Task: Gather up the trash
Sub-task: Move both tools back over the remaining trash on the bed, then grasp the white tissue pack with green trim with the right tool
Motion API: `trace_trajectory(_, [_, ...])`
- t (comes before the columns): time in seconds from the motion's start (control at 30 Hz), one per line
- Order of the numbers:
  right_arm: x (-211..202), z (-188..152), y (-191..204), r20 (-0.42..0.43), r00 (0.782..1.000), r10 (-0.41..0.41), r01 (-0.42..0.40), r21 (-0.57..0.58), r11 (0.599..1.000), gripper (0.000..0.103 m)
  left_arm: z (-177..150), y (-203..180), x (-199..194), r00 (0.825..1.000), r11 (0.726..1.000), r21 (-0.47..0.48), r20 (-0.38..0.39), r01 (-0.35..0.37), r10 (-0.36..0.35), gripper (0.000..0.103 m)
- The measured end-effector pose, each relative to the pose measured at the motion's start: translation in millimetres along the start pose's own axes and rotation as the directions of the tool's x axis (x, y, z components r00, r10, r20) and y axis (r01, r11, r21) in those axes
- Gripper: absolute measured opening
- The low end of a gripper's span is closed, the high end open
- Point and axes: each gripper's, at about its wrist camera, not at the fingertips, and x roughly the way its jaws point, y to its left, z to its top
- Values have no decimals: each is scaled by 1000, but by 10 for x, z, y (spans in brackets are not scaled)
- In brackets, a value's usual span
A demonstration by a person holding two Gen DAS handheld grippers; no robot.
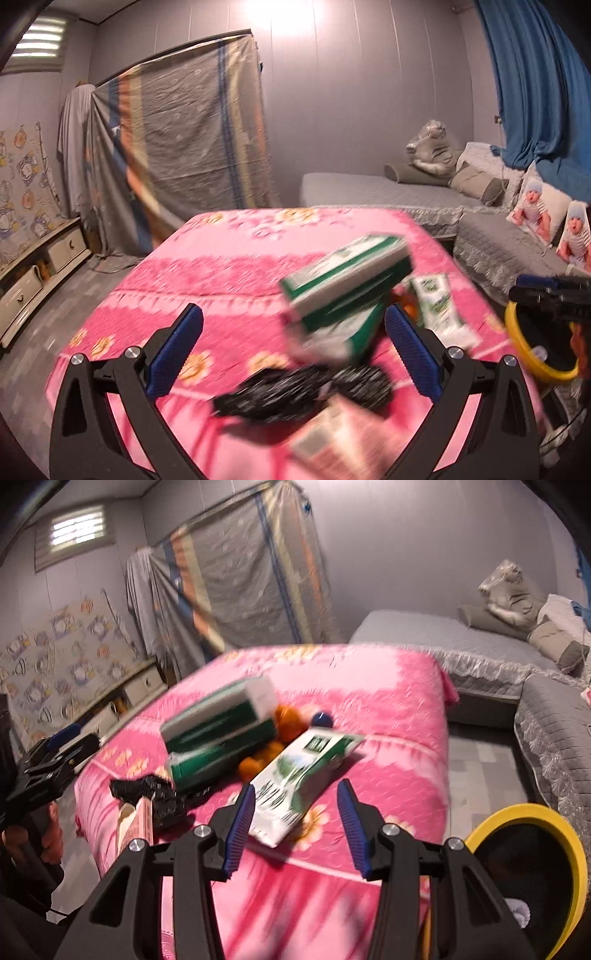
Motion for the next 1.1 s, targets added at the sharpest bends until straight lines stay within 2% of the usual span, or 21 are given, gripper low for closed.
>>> trace_trajectory(0.1, [154,13,52,-63,998,17,-16,23,1000,44,-166,161,-33,1000,1000,13,-8,-13,13,94])
trace_trajectory(0.27, [264,61,162,-106,994,19,-17,24,1000,44,-348,371,28,999,999,22,-27,48,-47,94])
trace_trajectory(0.4, [369,218,222,-110,989,100,-95,50,994,44,-443,481,91,995,996,-5,-41,88,-88,94])
trace_trajectory(0.43, [418,298,224,-109,986,123,-117,64,991,45,-451,499,115,995,996,-5,-43,87,-87,94])
trace_trajectory(0.5, [519,460,216,-108,981,161,-150,104,983,55,-485,496,123,996,997,-8,-42,83,-83,94])
trace_trajectory(0.57, [648,630,205,-110,971,212,-194,153,969,72,-491,519,151,995,996,-21,-47,91,-92,94])
trace_trajectory(0.63, [810,794,174,-132,962,241,-210,214,954,73,-497,542,162,994,995,-35,-48,97,-99,94])
trace_trajectory(0.73, [1173,993,51,-202,928,314,-230,353,907,73,-509,566,155,995,996,-33,-43,84,-85,94])
trace_trajectory(0.9, [1564,1129,-84,-270,879,393,-227,487,843,73,-535,627,138,997,997,-32,-37,66,-67,94])
trace_trajectory(0.97, [1656,1161,-90,-286,868,405,-225,501,836,73,-549,658,155,997,997,-44,-45,66,-68,94])
trace_trajectory(1.1, [1761,1202,-71,-309,864,398,-210,498,842,72,-576,697,185,997,997,-55,-55,54,-57,94])
